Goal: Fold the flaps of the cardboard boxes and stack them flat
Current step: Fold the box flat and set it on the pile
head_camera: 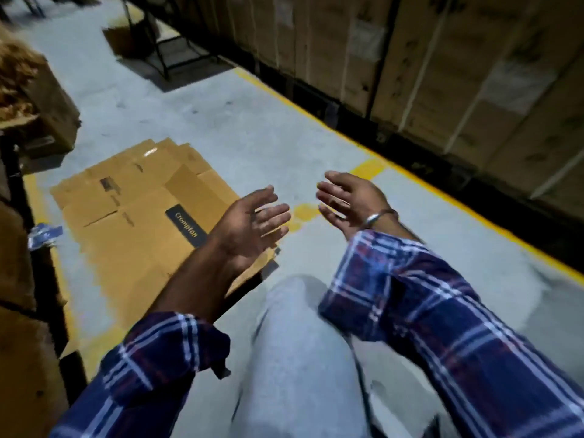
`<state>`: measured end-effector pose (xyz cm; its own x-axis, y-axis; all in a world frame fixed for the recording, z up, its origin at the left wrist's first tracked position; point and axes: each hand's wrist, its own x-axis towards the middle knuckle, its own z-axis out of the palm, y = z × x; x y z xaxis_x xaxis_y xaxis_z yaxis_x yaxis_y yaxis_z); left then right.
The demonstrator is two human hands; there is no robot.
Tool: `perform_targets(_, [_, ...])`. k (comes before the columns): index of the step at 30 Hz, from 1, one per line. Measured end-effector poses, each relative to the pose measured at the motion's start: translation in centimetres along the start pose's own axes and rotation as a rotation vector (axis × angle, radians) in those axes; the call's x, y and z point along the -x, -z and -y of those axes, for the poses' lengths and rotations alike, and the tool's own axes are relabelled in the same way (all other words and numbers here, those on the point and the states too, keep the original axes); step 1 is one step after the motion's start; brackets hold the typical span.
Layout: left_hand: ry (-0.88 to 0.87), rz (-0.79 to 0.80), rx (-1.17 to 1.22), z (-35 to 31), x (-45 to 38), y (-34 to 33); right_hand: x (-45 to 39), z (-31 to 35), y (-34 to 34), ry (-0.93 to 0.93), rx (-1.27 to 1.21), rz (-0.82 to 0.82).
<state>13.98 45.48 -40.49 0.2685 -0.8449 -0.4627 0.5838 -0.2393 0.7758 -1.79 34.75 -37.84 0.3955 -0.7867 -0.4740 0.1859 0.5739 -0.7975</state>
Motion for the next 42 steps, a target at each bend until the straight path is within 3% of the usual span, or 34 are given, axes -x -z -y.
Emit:
perform_targets(4, [-0.002, 0.155, -0.204, 0.1, 0.7, -9.5, 4.6, 5.1, 10.2, 0.183, 0.025, -0.156])
perform_targets(10, [0.042, 0.430, -0.426, 6.7, 2.5, -25.4, 13.9, 9.3, 26.3, 0.352, 0.018, -0.399])
perform_targets(18, [0.170, 0.765, -0.489, 17.5, 8.9, -42.3, 27.6, 10.4, 42.4, 0.507, -0.026, -0.771])
perform_targets(24, [0.224, 0.937, -0.551, 23.4, 15.1, -49.7, 38.3, 9.6, 50.8, 0.645, 0.041, -1.058])
perform_targets(32, [0.242, 1.080, -0.640, 28.5, 21.4, -55.6, 52.0, 10.0, 59.8, 0.922, 0.085, -1.633])
perform_targets(38, [0.139, 1.200, -0.708, 29.4, 23.9, -62.8, 60.5, 13.9, 65.5, 0.978, 0.160, -1.979])
perform_targets(42, [-0.023, 1.326, -0.736, 29.7, 26.0, -68.0, 64.3, 18.1, 68.4, 0.899, 0.196, -2.038])
